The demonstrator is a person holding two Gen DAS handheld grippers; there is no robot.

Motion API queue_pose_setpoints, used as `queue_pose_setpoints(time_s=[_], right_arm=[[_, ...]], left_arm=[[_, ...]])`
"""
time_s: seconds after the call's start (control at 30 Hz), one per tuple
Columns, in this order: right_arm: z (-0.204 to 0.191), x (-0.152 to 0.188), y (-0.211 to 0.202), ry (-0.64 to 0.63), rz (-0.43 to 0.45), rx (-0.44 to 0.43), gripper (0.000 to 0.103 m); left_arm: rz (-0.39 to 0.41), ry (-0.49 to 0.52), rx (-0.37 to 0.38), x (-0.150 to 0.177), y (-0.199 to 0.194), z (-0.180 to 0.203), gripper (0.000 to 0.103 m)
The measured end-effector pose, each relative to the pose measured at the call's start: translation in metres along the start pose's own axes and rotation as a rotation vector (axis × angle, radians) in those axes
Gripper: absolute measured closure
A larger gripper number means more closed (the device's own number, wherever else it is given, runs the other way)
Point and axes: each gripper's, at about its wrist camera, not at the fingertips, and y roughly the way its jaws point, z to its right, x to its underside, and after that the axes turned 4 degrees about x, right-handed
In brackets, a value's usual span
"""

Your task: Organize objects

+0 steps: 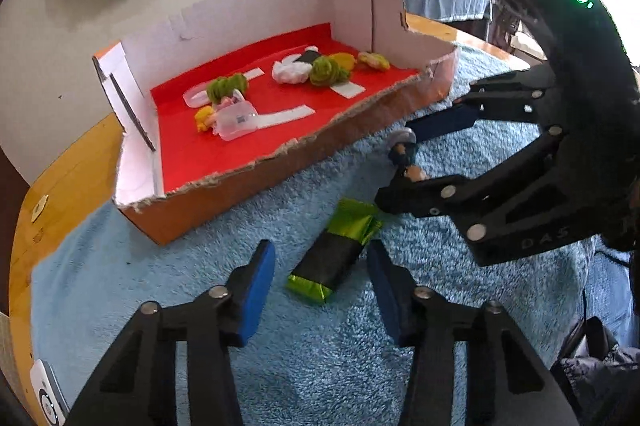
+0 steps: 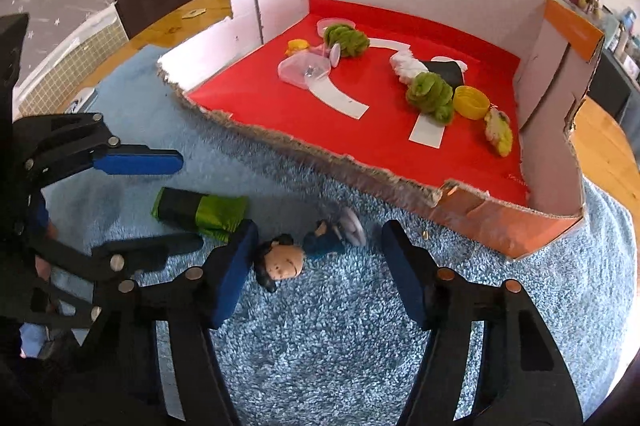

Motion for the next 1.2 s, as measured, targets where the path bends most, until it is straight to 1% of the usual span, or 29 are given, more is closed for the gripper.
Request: queue_pose_setpoints(time_s=[0.07,0.13,0.23,0.3,0.37,0.53,0.77,0.9,1.03,1.2], right_arm=[[0.000,0.002,-0.001,-0.003,0.001,-0.001,0.044],[0.001,0.002,-0.002,0.000,0.003,-0.001,0.051],[0.002,0.003,-0.003,0.005,0.004,-0.007,0.051],[0.000,0.004,-0.004,0.000,0.008,0.005,0.051],[0.000,0.004,-0.006,0.009,0.016,0.006,0.052],[0.000,0.004,-0.010,0.033,0.029,0.006,0.052],[-0.002,0.006,-0.018,0.054,0.052,-0.002,0.052],[-0.004,0.012,-0.023,0.089,0.059,-0.014,0.052],[-0.003,0.015,-0.029,0.132,0.066,-0.029,0.052],[-0.003,0.015,-0.042,0.155,0.090,-0.037,0.052]], left_arm=[[0.010,0.003,0.012,0.001,0.000,0.000,0.061],[0.011,0.008,0.020,0.001,0.000,0.002,0.064],[0.018,0.019,0.009,0.000,-0.001,0.005,0.074],[0.026,0.026,-0.008,0.000,-0.002,0.009,0.074],[0.035,0.015,-0.009,-0.001,-0.003,0.009,0.074],[0.044,-0.060,0.006,-0.001,-0.006,0.000,0.075],[0.045,-0.114,0.003,0.003,-0.014,-0.002,0.075],[0.054,-0.149,0.005,0.006,-0.022,-0.003,0.075],[0.083,-0.170,-0.025,0.006,-0.033,-0.003,0.075],[0.133,-0.200,-0.038,0.002,-0.049,-0.006,0.075]])
